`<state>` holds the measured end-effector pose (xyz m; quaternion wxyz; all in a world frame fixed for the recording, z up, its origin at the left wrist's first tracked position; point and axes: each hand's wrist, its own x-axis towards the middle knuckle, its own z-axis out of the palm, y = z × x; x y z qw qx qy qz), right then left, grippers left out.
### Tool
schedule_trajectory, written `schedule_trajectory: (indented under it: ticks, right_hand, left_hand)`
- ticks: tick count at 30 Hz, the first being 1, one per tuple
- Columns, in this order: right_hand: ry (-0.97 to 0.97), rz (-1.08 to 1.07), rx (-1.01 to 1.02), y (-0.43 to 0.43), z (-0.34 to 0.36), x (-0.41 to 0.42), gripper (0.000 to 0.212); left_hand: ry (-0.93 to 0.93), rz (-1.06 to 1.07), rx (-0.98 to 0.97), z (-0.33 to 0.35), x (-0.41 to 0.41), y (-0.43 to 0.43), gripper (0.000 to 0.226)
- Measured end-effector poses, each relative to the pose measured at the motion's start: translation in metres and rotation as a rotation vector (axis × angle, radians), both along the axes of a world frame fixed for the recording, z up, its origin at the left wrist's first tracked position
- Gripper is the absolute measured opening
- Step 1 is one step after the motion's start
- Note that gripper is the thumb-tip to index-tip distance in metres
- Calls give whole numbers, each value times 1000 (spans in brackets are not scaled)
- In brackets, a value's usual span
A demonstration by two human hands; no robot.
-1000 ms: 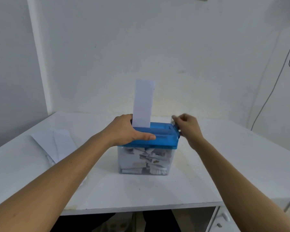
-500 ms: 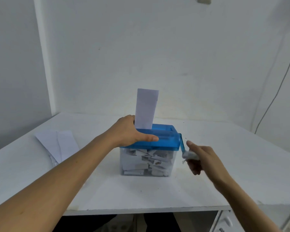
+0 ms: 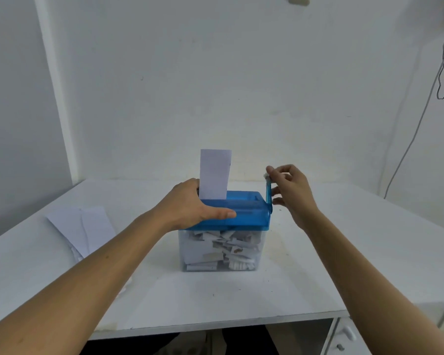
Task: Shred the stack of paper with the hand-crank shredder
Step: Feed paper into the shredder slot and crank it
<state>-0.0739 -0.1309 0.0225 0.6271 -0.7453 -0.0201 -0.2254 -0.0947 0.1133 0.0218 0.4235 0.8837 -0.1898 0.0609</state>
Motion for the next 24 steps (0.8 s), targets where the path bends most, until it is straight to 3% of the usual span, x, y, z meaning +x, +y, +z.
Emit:
schedule_trajectory:
  ticks: [3,7,10,16,21,24]
  right_hand:
    - [6,-78,-31,4,-12,18,25]
    - [224,-78,-140,2,-67,20,20]
    - [236,-100,-176,1,-94,-6,32]
    - [222,-7,-191,-3,-78,-68,57]
    - [36,279,-160,-21,-36,-91,34]
    - [-32,326,-60,-19,-21,-78,33]
  left_hand:
    - [-5,3,-1,0,-1,0,68]
    - [-7,0,18,-1,0,-1,51]
    - [-4,10,26,-1,0,-1,49]
    - [24,20,34,1,2,-1,83]
    - [36,20,30,2,2,-2,90]
    - [44,21,33,3,2,-1,96]
